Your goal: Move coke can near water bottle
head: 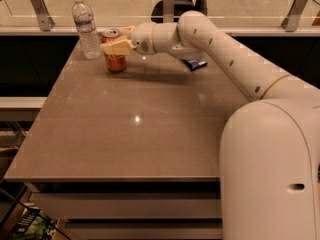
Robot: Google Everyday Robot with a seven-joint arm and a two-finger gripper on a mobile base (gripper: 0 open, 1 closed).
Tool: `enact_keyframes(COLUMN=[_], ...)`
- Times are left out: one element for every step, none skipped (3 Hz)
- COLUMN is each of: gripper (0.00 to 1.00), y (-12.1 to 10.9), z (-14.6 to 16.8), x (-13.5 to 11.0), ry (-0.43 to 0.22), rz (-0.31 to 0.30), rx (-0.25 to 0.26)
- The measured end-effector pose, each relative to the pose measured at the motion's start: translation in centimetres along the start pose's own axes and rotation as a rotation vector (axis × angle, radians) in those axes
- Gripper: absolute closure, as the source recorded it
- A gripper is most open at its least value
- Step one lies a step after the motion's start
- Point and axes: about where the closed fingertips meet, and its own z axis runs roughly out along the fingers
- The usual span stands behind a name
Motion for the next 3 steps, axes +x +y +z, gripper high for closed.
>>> enact_keyframes(gripper=[1.0, 0.85, 0.62], y=[-0.02, -0.02, -0.02], z=[0.59, 0.57, 0.55], x=[0.35, 0.17, 0.02], ry=[0.009, 0.009, 0.009], rz=[0.002, 0.002, 0.002], rx=[-0.01, -0.01, -0.01])
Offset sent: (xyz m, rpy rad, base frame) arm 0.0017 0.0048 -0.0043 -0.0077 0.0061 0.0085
